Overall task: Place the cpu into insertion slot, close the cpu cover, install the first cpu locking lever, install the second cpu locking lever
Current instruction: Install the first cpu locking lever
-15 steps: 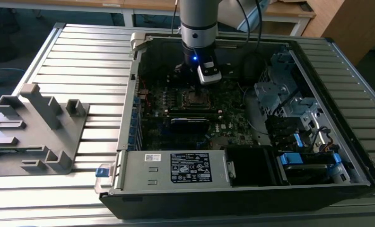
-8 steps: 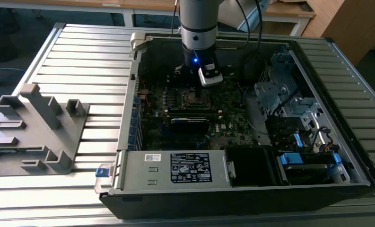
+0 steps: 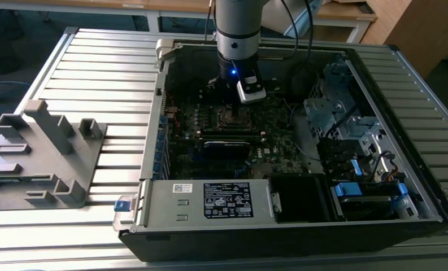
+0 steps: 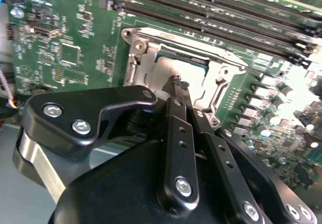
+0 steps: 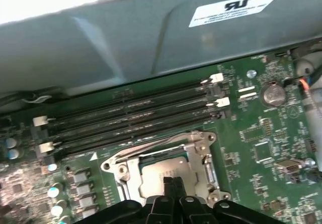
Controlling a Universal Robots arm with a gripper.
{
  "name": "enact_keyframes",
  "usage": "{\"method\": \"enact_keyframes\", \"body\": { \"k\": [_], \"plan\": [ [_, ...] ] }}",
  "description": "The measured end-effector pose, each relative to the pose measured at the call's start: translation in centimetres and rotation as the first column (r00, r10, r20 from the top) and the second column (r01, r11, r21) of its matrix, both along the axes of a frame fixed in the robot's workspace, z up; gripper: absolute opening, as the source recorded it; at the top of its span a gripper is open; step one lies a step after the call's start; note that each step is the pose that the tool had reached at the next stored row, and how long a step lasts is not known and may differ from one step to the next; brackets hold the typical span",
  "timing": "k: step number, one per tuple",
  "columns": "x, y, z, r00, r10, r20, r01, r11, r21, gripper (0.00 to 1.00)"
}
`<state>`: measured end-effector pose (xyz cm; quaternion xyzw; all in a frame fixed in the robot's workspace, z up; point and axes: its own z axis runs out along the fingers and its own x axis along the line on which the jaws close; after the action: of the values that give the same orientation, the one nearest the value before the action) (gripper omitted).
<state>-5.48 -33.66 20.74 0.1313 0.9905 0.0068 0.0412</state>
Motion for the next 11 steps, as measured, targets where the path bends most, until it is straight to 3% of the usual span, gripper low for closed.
{"method": "enact_keyframes", "body": {
  "k": [1,3,8,11],
  "plan": [
    [0.02,0.0,-0.01,0.9999,0.0,-0.0123,0.0,1.0,0.0002,0.11],
    [0.03,0.0,-0.01,0.9997,0.0,-0.0232,0.0,1.0,-0.0001,0.11],
    [0.03,0.0,-0.01,0.9996,0.0,-0.0278,0.0,1.0,0.0,0.11],
    [0.08,0.0,-0.04,0.9996,0.004,-0.0278,-0.004,1.0,0.0002,0.11]
  ]
}}
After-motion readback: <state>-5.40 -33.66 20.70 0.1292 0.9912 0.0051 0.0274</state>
